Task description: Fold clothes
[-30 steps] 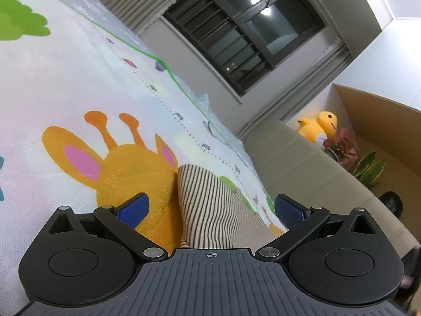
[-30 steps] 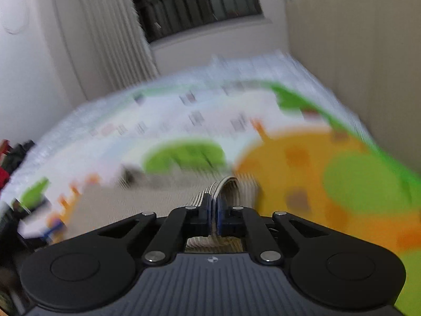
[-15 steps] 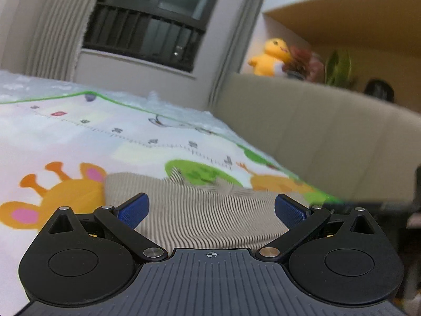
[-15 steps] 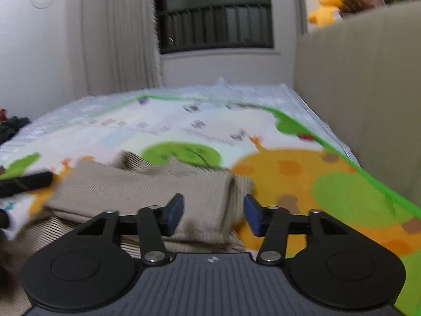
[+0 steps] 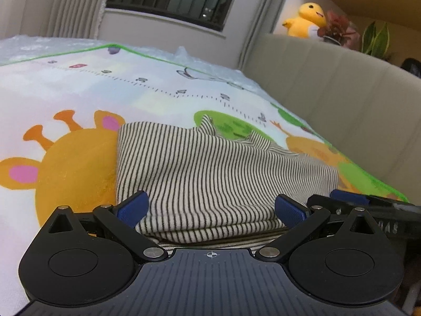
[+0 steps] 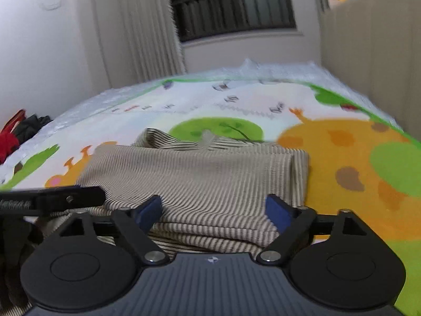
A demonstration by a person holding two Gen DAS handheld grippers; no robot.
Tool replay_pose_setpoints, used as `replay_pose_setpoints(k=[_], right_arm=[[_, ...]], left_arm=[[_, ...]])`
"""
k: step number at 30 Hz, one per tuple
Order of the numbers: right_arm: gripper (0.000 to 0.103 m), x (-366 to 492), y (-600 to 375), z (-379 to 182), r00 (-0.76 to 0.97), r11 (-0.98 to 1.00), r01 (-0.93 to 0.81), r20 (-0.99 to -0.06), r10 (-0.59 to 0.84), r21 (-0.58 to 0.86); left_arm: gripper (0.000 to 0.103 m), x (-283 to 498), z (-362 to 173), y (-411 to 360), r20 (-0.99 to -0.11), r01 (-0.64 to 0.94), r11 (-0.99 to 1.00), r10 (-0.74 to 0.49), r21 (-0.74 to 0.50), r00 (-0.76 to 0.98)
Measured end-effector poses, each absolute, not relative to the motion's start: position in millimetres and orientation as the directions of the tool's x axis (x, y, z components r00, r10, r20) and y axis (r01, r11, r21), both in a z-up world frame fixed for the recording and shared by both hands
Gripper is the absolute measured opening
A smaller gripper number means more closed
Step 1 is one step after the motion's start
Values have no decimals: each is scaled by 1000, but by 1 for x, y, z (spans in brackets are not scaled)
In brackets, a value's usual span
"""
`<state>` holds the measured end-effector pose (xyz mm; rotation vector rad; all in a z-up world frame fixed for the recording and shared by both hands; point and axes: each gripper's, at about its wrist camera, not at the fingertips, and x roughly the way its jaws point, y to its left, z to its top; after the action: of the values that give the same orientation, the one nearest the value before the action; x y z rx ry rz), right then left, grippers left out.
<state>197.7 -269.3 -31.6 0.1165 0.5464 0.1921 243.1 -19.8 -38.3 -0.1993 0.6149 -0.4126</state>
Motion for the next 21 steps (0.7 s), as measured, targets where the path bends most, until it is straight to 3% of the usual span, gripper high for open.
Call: replay_pose_setpoints(k=[4, 7, 14, 21], right_arm=[[99, 196, -262, -34, 836, 978, -172, -507, 209, 118], [102, 196, -264, -35, 836, 975, -182, -502, 222, 129], [103, 198, -266, -36, 837, 968, -190, -489, 246, 162], [103, 197, -266, -35, 845, 971, -184, -481, 235, 152]], left_arm=[[103, 244, -37, -21, -529, 315, 904, -424, -288, 735], [103, 244, -36, -32, -560, 318, 924, -382, -213, 735], [103, 242, -38, -48, -594, 312, 945, -308, -99, 744], [103, 239, -38, -45, -582, 311, 944, -314, -108, 750]])
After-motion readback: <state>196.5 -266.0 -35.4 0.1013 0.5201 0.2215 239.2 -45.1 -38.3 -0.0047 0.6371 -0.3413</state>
